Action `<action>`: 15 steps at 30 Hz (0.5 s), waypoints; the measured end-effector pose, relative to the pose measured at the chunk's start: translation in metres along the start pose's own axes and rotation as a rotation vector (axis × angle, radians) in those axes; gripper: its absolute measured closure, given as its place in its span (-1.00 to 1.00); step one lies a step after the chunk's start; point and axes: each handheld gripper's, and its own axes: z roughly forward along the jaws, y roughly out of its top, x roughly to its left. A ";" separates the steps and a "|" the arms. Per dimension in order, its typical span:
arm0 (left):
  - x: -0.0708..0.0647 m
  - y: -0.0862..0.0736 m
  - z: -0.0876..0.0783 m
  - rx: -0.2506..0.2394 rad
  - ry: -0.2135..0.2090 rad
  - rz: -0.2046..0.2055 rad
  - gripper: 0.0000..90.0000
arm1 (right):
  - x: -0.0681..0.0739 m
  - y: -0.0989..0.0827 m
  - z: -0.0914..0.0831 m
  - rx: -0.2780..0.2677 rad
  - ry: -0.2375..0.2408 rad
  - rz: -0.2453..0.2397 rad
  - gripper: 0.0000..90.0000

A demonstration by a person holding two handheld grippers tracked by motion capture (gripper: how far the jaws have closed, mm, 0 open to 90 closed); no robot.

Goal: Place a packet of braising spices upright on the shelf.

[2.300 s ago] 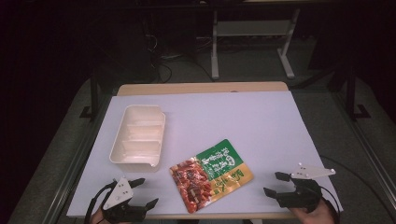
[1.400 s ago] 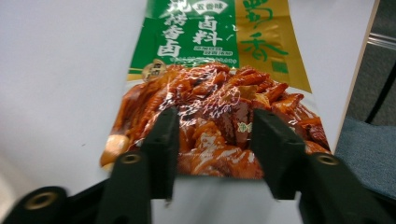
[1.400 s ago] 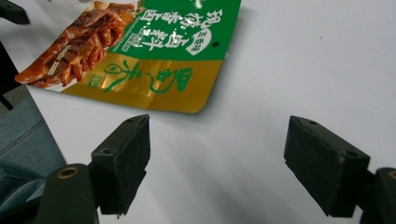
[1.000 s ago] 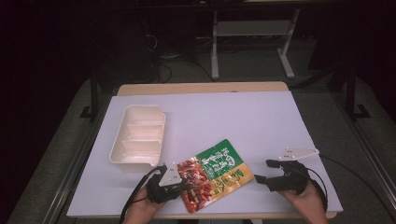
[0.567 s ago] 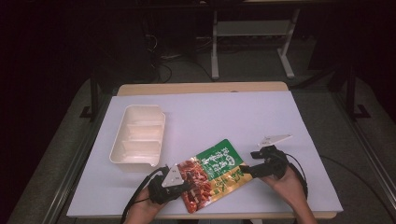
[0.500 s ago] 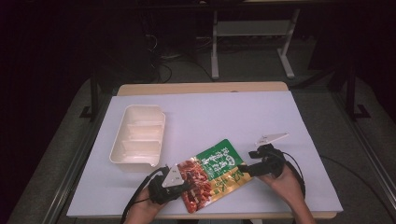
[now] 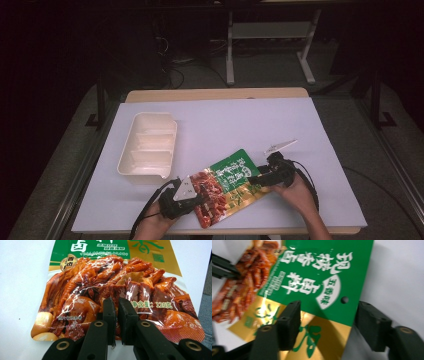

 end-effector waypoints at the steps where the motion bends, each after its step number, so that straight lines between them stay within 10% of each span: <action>1: 0.000 0.000 0.000 0.000 0.001 0.000 0.87 | 0.000 0.000 0.000 0.001 0.009 0.004 -0.15; 15: -0.001 0.000 0.000 -0.001 0.013 -0.003 0.86 | 0.009 -0.003 -0.012 -0.092 0.131 0.028 -0.02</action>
